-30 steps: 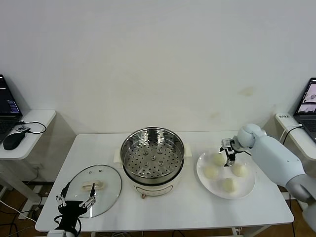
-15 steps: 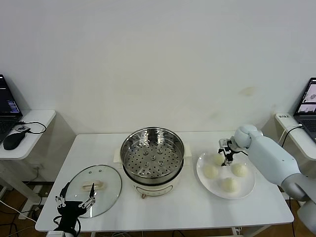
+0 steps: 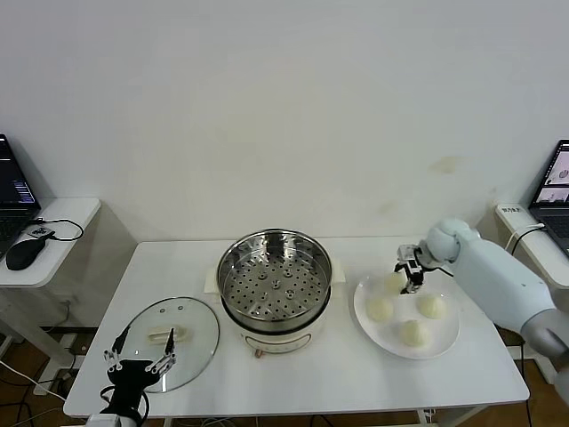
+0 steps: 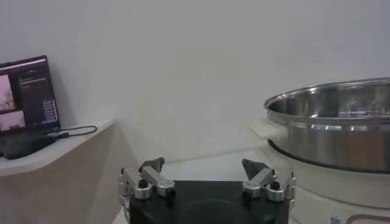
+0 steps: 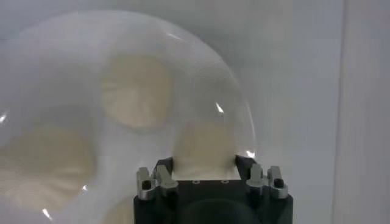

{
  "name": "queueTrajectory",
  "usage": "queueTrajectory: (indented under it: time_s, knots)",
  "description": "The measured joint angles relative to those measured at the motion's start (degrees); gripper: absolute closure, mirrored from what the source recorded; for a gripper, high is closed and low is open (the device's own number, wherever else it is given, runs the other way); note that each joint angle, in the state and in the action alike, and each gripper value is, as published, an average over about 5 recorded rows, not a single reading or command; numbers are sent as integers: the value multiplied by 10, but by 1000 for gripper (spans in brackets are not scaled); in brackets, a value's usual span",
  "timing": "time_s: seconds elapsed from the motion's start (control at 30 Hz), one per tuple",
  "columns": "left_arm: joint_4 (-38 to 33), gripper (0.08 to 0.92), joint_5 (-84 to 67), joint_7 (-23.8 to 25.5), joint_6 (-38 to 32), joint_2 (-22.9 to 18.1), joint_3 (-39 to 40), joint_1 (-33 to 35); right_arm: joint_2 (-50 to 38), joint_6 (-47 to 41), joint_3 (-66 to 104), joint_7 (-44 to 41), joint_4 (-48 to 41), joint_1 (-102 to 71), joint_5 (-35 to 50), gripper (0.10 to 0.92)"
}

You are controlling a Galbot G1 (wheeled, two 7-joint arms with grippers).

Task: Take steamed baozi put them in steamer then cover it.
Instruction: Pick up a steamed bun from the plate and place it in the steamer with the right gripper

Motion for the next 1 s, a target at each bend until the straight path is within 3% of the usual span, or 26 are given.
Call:
queueTrajectory:
  time_s: [0.43, 1.0]
  knots:
    - [0, 177, -12, 0, -1, 13, 1, -6, -25, -9, -132, -12, 98, 185, 149, 372]
    - [-6, 177, -24, 0, -4, 20, -12, -7, 126, 36, -285, 16, 108, 308, 226, 372]
